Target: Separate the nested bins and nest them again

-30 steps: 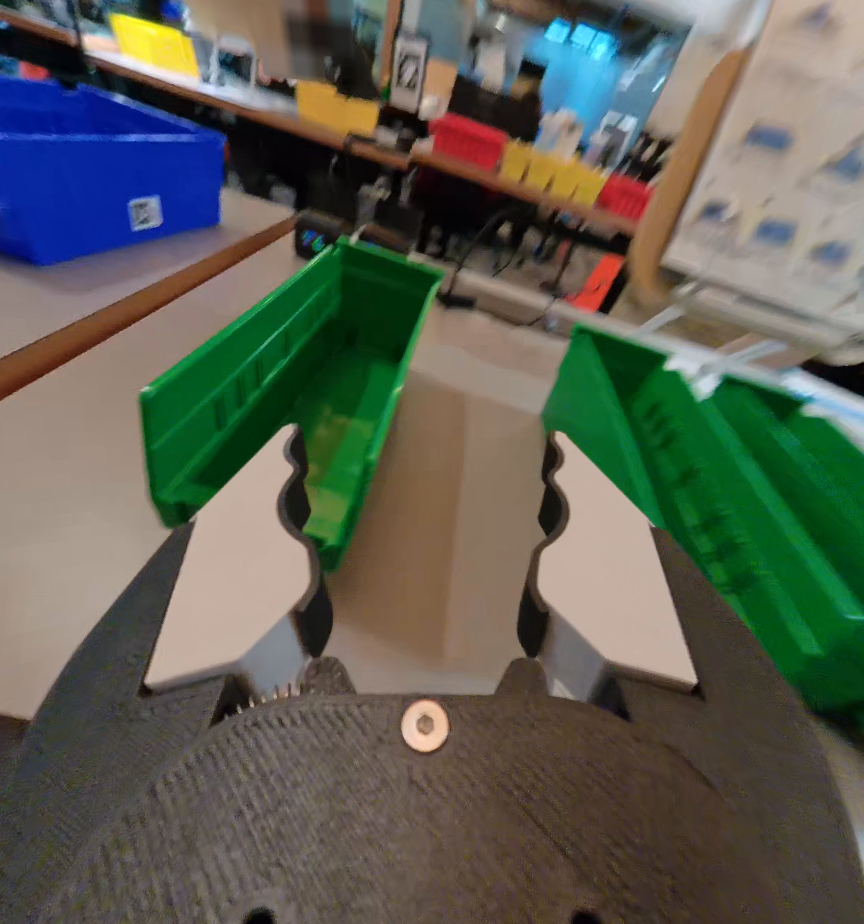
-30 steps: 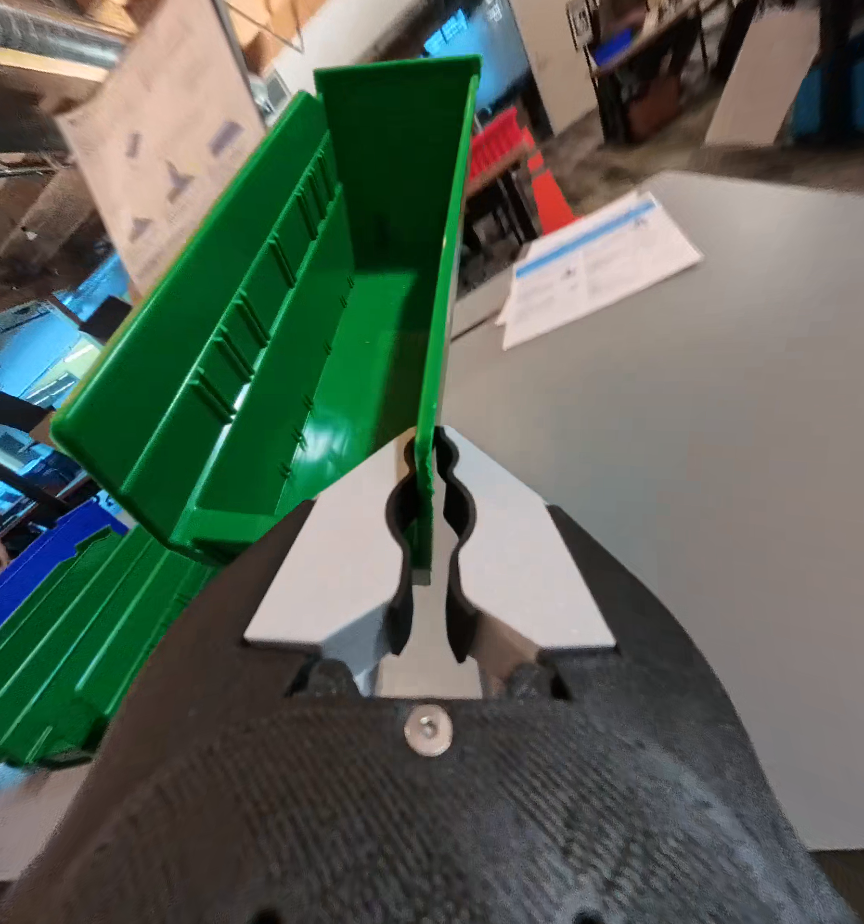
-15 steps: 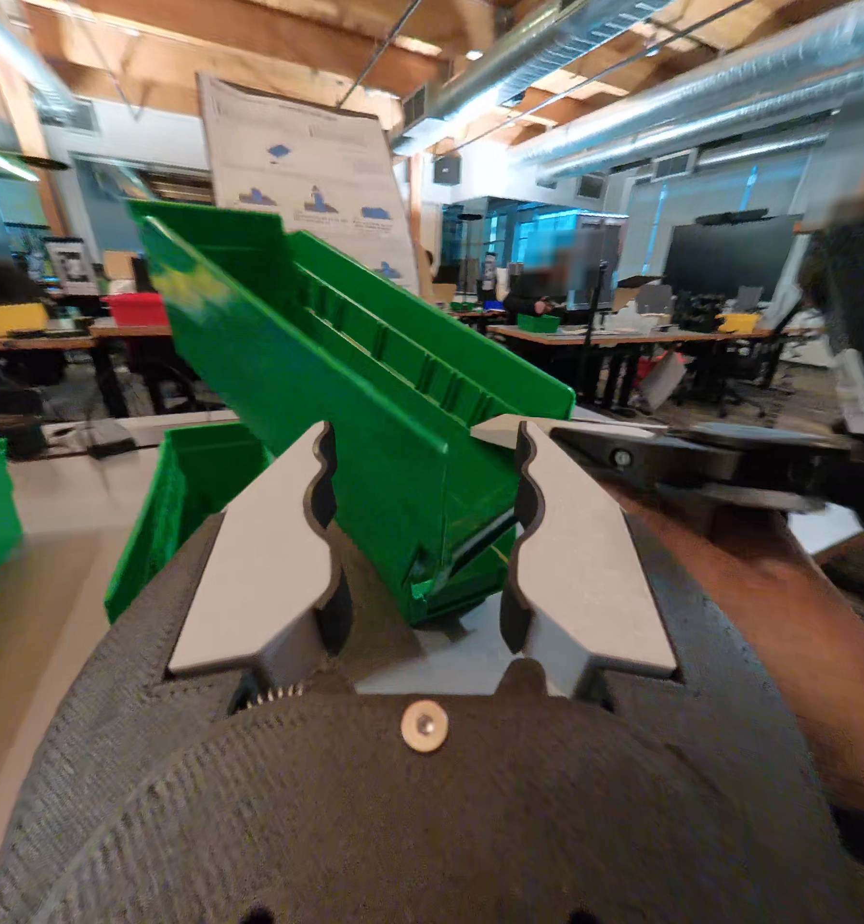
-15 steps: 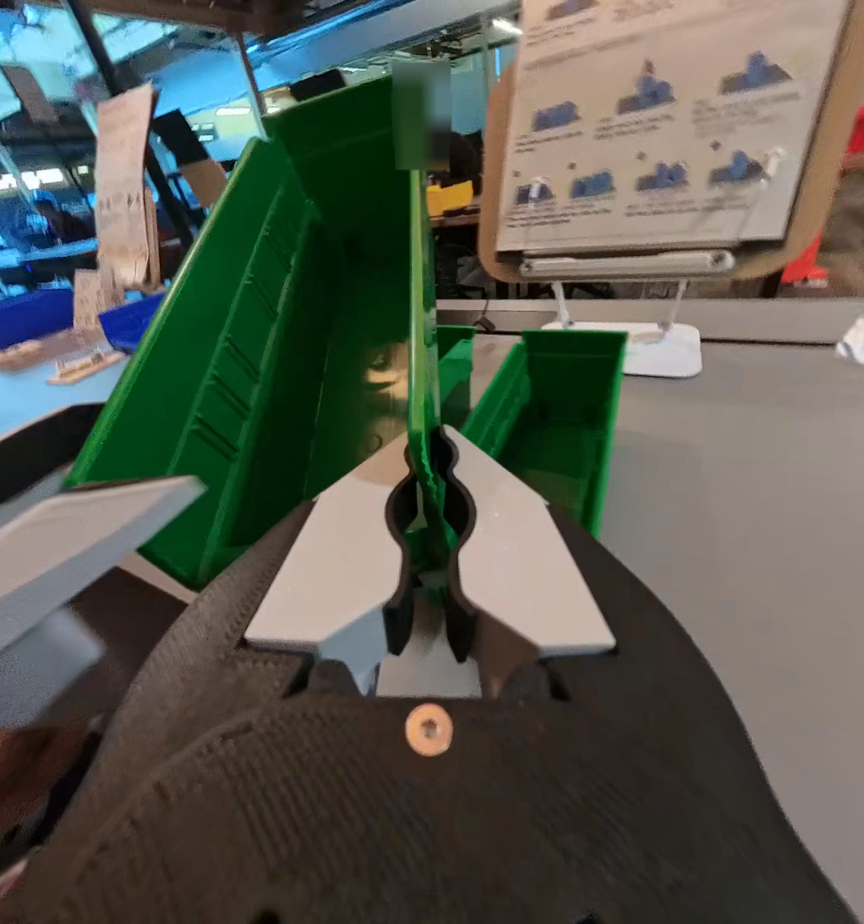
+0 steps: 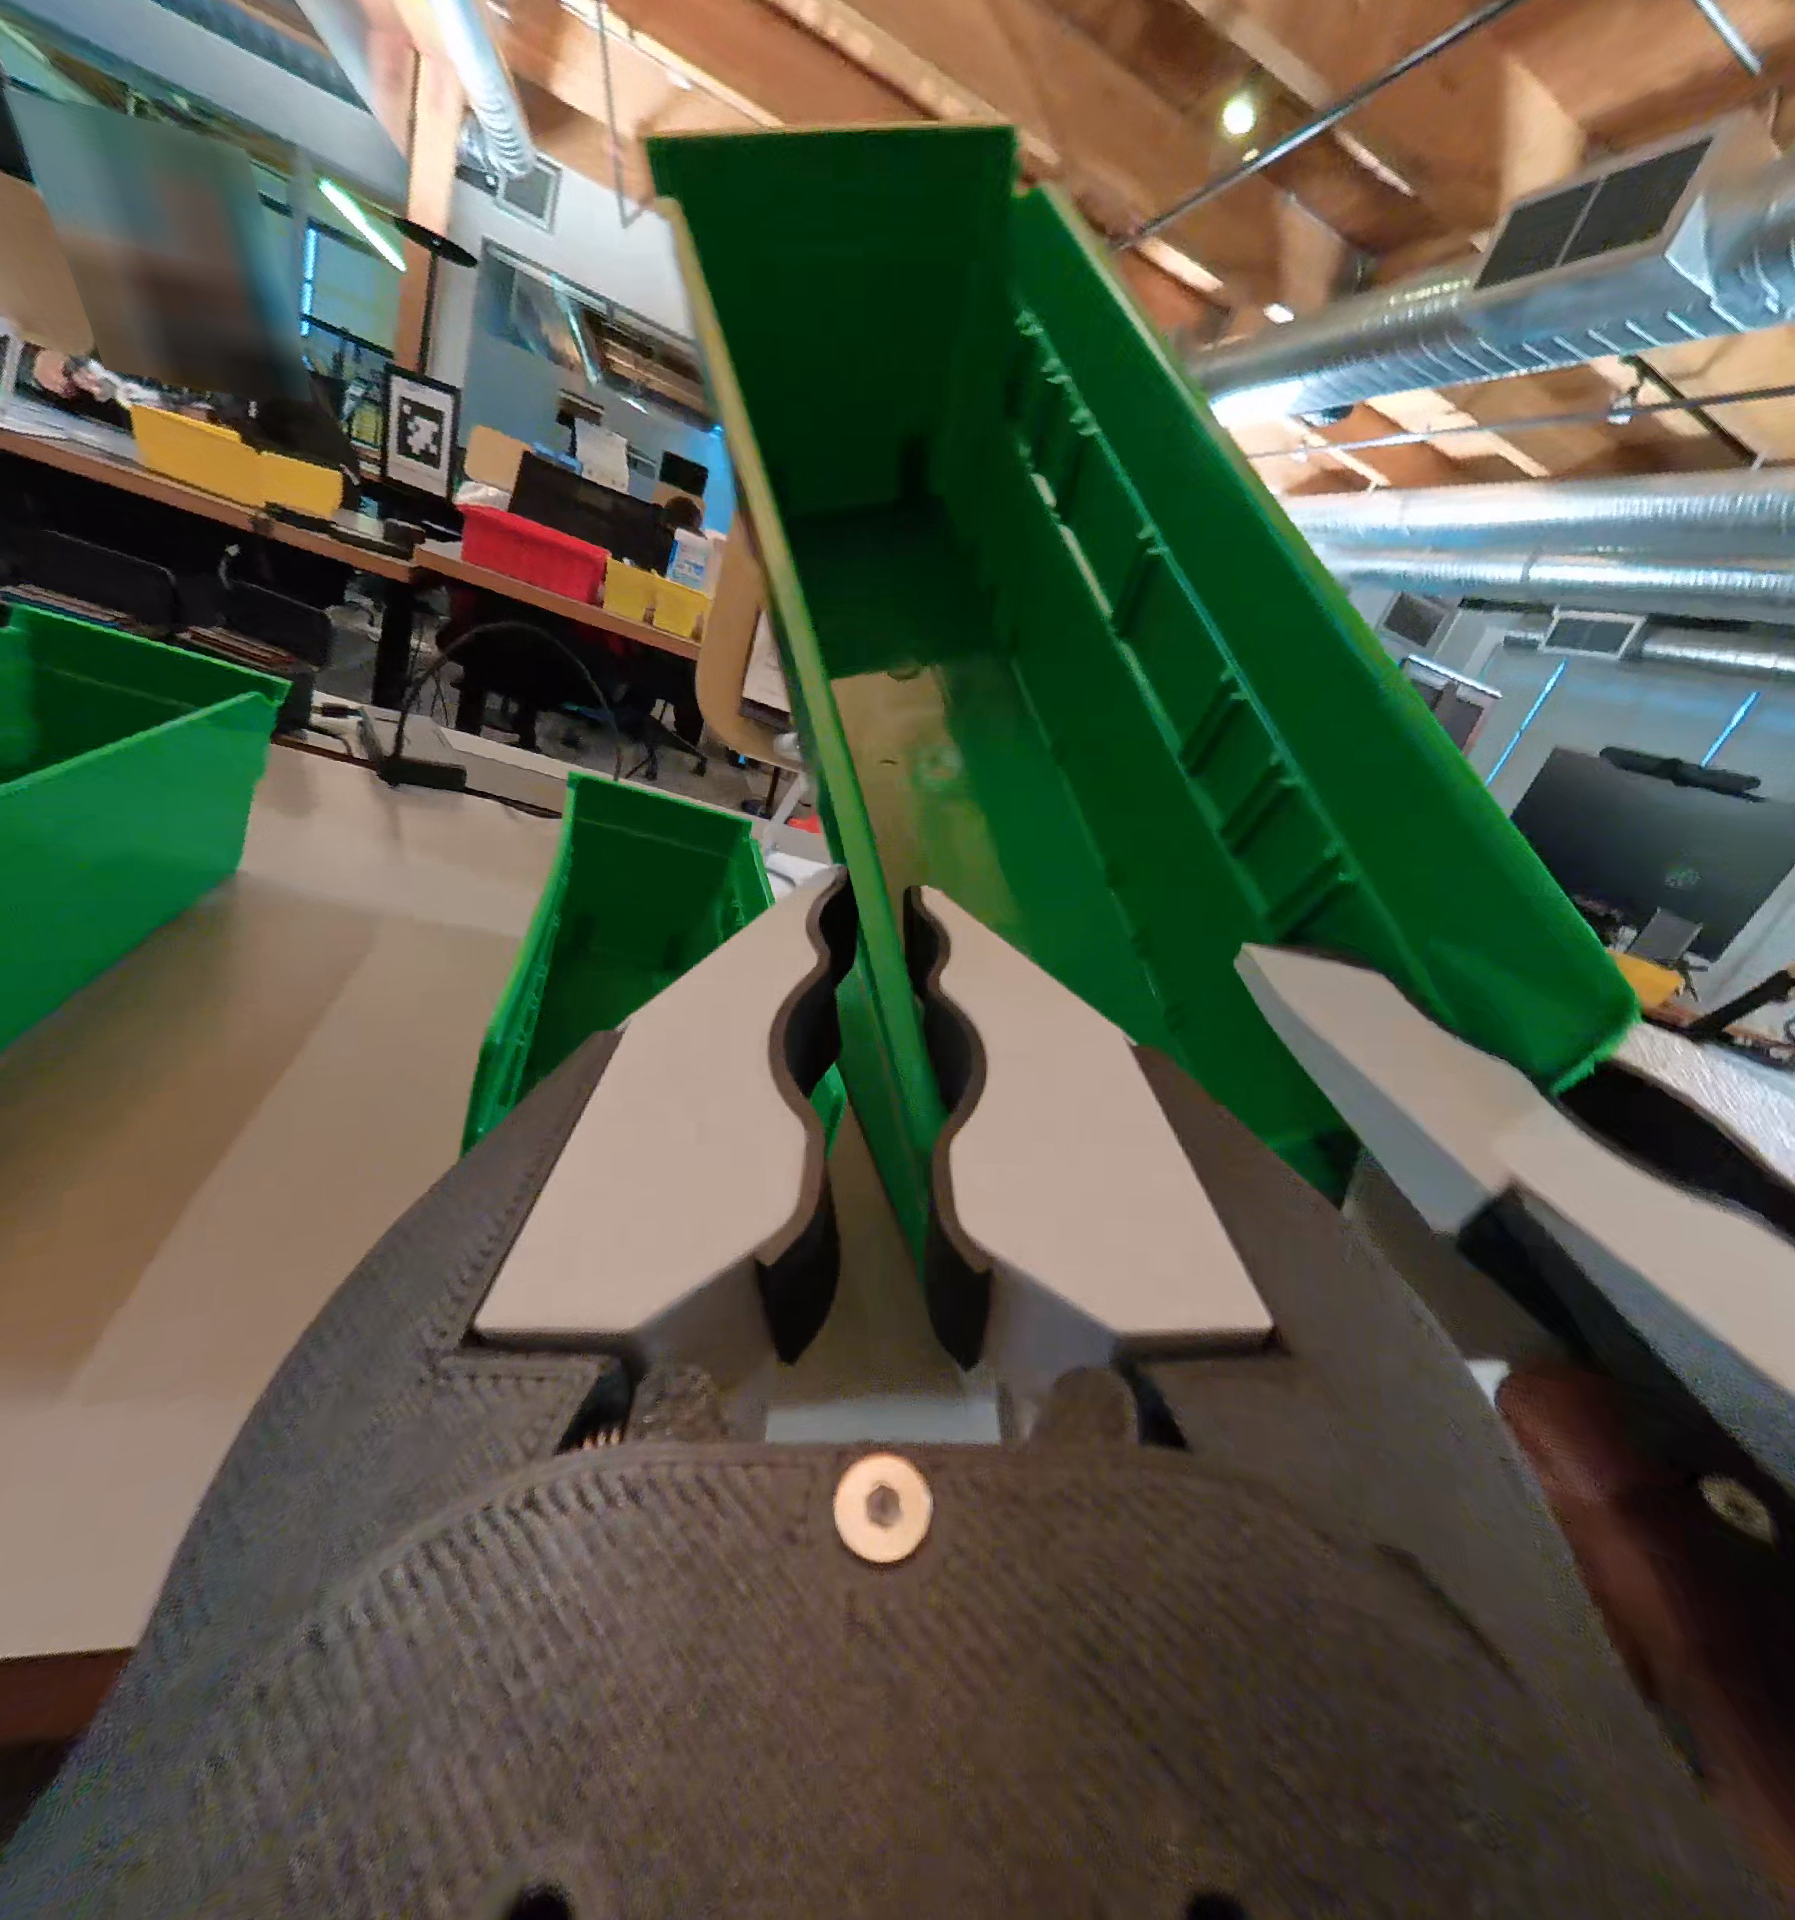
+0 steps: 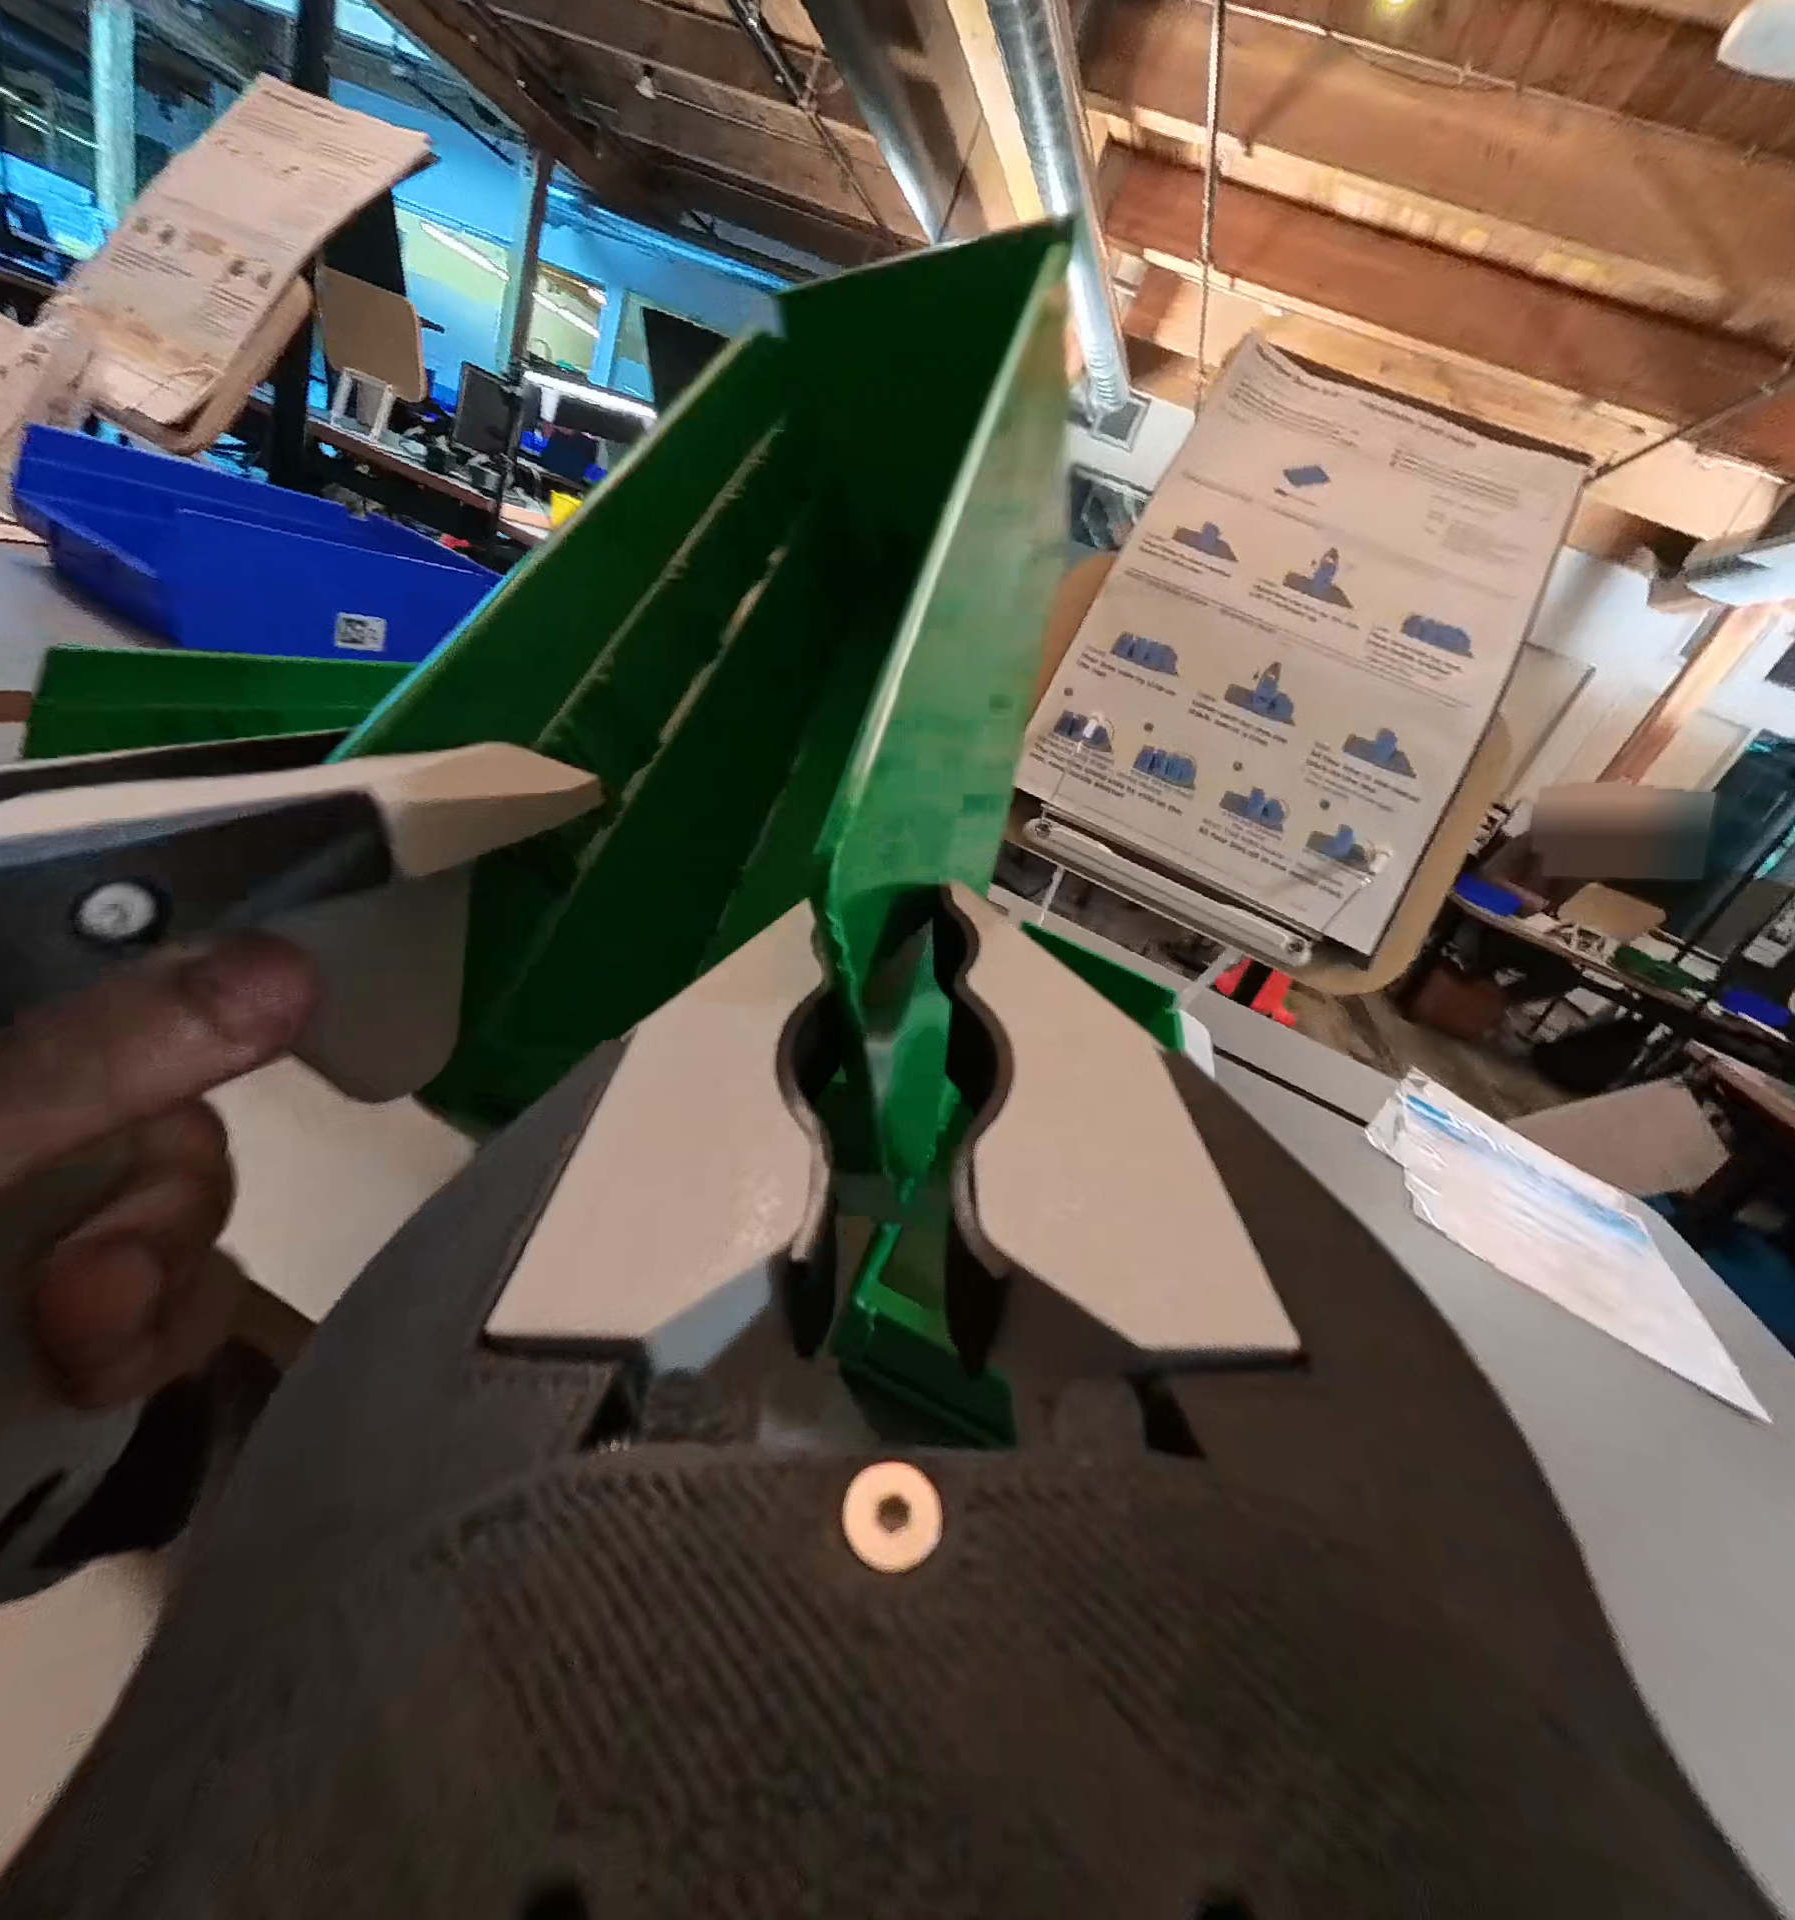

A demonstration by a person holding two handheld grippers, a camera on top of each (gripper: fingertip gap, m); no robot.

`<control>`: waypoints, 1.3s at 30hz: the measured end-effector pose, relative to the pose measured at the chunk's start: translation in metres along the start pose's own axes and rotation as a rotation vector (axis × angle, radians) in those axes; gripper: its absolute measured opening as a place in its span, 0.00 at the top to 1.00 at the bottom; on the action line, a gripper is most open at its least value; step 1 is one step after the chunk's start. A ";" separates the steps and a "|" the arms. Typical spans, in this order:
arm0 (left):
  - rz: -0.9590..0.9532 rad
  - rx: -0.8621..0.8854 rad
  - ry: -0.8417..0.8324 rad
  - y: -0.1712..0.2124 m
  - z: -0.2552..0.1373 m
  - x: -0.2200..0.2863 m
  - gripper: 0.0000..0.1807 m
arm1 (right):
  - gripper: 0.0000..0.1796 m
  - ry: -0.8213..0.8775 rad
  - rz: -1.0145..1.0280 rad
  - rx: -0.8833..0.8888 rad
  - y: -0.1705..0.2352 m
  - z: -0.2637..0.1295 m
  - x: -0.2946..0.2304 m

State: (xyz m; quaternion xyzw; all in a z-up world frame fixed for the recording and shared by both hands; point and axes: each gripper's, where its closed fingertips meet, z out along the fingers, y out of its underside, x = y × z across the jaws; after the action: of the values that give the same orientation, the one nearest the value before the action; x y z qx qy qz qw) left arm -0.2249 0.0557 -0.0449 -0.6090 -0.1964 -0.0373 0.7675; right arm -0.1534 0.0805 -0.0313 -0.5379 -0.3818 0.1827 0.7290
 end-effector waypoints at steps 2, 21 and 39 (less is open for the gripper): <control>-0.018 0.013 0.007 -0.007 0.002 -0.007 0.98 | 0.89 -0.040 0.003 0.002 0.000 -0.001 -0.011; 0.307 0.064 -0.223 -0.160 0.030 -0.175 1.00 | 0.91 -0.357 0.016 -0.131 0.036 0.000 -0.061; 0.203 -0.349 -0.276 -0.105 0.045 -0.303 0.99 | 0.93 -0.433 0.089 -0.234 0.084 0.005 -0.061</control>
State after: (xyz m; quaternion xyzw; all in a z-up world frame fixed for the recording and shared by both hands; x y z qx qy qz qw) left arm -0.5464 0.0161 -0.0454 -0.7484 -0.2275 0.0902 0.6164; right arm -0.1839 0.0720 -0.1308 -0.5834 -0.5236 0.2800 0.5542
